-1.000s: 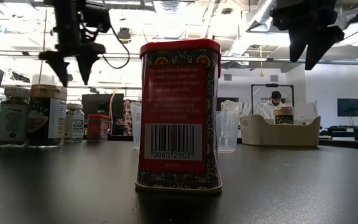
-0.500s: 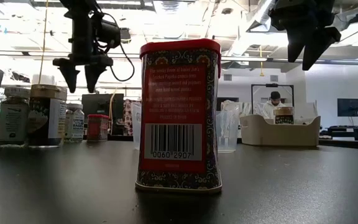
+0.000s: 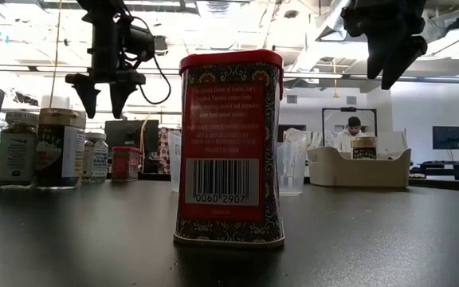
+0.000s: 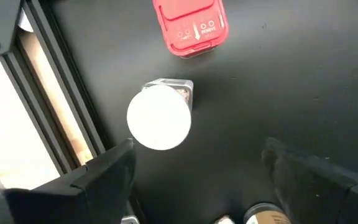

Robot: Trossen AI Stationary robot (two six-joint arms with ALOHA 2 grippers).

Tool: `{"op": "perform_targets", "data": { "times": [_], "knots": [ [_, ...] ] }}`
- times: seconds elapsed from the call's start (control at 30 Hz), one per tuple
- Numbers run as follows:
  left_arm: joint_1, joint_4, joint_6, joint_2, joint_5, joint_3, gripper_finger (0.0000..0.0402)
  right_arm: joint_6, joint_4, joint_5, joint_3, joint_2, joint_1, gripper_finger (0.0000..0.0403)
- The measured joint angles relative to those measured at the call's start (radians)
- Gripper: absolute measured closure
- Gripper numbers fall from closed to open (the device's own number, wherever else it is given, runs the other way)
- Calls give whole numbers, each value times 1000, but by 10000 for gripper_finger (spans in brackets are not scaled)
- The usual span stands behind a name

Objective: Sort spices by type
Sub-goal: Put the white seasoning bottle into the transparent bin

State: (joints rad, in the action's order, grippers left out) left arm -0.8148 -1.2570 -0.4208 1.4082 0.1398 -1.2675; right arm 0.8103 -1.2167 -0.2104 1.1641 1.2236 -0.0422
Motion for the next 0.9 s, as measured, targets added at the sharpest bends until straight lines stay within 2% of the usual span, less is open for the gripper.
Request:
{"op": "perform_targets", "data": {
  "times": [0.2, 0.3, 0.6, 0.9],
  "knots": [
    [-44, 4, 42, 0, 56, 0, 27, 73, 0, 1, 0, 0, 0, 86],
    [-49, -1, 34, 0, 51, 0, 13, 82, 0, 1, 0, 0, 0, 86],
    [-49, 26, 65, 9, 45, 6, 11, 147, 19, 1, 0, 0, 6, 86],
    [-80, 68, 133, 95, 46, 64, 11, 150, 44, 1, 0, 0, 6, 86]
  ]
}}
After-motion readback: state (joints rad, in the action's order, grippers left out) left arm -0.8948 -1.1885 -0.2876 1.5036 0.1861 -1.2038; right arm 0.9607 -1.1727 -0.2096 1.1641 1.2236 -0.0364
